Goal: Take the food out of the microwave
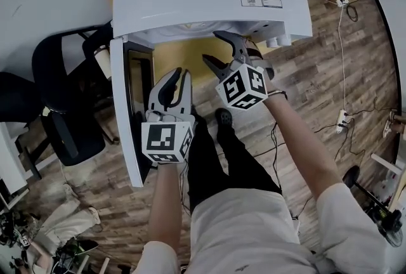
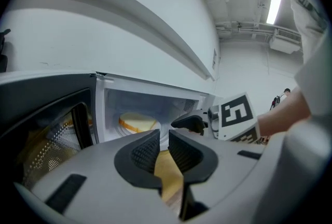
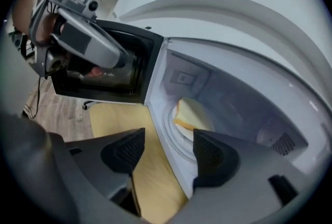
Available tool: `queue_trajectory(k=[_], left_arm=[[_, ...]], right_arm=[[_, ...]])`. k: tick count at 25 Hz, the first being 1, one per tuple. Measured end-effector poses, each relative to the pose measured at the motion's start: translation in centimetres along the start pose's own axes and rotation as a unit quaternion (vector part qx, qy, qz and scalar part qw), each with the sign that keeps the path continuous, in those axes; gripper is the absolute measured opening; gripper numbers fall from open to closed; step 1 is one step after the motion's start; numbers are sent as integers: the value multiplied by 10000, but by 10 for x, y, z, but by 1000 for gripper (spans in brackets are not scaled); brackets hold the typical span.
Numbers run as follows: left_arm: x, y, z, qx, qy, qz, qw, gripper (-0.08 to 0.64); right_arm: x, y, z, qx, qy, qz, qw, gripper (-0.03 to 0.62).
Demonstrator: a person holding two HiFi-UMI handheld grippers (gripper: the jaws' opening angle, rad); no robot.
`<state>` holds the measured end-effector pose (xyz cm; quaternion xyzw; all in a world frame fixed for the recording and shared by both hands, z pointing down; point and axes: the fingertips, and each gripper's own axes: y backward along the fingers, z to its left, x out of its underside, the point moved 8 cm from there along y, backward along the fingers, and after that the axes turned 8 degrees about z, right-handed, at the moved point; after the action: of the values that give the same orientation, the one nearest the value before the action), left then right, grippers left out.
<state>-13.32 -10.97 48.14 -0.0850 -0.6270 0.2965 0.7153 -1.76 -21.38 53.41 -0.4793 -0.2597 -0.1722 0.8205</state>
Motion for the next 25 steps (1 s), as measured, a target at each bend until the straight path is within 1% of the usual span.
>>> queue_trajectory(k=[3,6,10,12,15,20,23,25], left_arm=[[4,-4,2,11,4,37,10000,35],[7,-5,3,15,-2,67,10000,37],[11,-4,6,7,44,80,10000,37],[12,-3,7,-6,69,87,9999,37],[14,-2,10,-32,79,106,9999,37],[13,-1,14,-73,102,105,9999,37],[12,0,16,-105,102,106,9998,37],[13,0,18,-125,110,109,9998,37]], right_arm=[[3,-20,-4,19,297,241,9993,320],[3,-38,-6,33,685,443,9967,355],[2,-56,-7,65,1079,702,9917,400],[2,-64,-7,80,1274,841,9882,409],[1,-75,-6,83,1444,1082,9836,426],[3,-90,-5,-53,1804,1489,9722,436],[2,-95,-6,-71,1932,1534,9691,436],[2,-98,-4,-188,1933,1567,9684,436]])
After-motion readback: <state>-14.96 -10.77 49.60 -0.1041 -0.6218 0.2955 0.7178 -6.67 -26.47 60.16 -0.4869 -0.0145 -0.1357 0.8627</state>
